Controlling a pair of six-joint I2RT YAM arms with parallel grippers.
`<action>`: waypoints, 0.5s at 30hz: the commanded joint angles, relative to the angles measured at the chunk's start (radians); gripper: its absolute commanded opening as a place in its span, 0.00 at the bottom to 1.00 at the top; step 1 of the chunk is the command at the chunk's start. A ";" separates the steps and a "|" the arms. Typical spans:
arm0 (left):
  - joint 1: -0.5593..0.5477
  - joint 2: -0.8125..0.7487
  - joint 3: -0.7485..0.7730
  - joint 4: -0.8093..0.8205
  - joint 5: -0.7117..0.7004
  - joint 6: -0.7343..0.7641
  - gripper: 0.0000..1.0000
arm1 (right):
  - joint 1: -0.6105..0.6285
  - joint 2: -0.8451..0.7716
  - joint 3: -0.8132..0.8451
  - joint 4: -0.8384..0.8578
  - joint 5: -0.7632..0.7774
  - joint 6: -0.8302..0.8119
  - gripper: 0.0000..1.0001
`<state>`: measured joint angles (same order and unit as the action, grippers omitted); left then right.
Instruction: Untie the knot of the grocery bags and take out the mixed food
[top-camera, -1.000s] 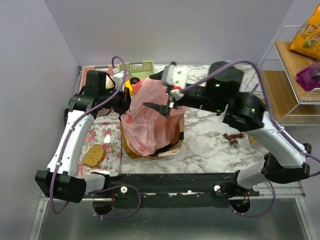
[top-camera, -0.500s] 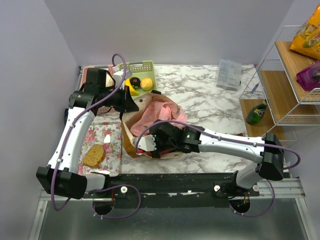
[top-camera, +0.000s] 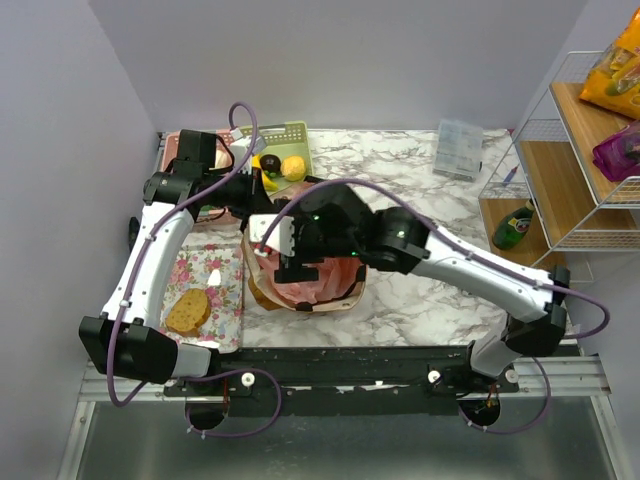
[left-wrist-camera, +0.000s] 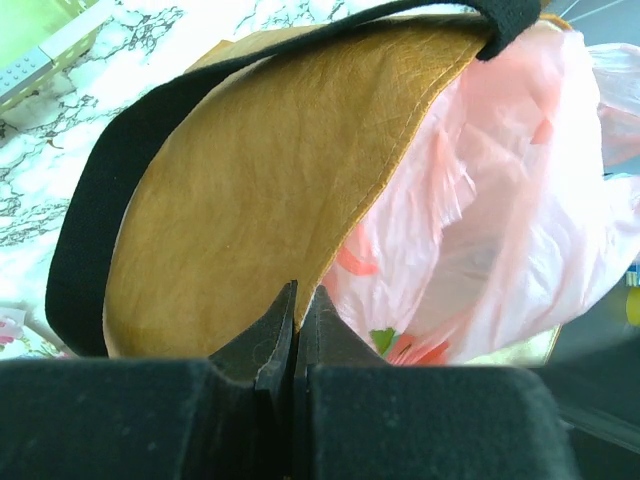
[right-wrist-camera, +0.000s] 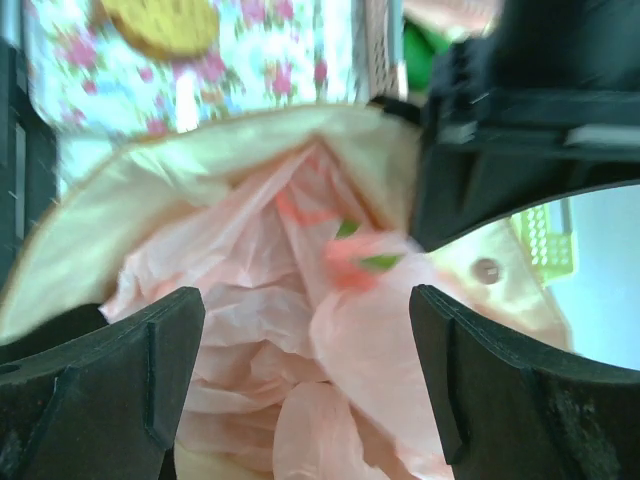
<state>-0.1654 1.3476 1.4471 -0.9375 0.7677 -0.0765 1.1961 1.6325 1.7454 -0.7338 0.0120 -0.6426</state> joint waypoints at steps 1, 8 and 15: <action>0.004 0.014 0.046 -0.023 0.033 0.018 0.00 | 0.002 -0.091 0.111 -0.125 -0.162 0.072 0.91; 0.006 0.017 0.047 -0.027 0.034 0.027 0.00 | -0.006 -0.071 0.056 -0.131 0.229 0.080 0.64; 0.006 0.023 0.044 -0.021 0.039 0.023 0.00 | -0.043 -0.052 -0.264 0.023 0.306 0.050 0.54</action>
<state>-0.1646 1.3640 1.4734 -0.9520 0.7685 -0.0593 1.1828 1.5276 1.6161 -0.7643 0.2256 -0.5812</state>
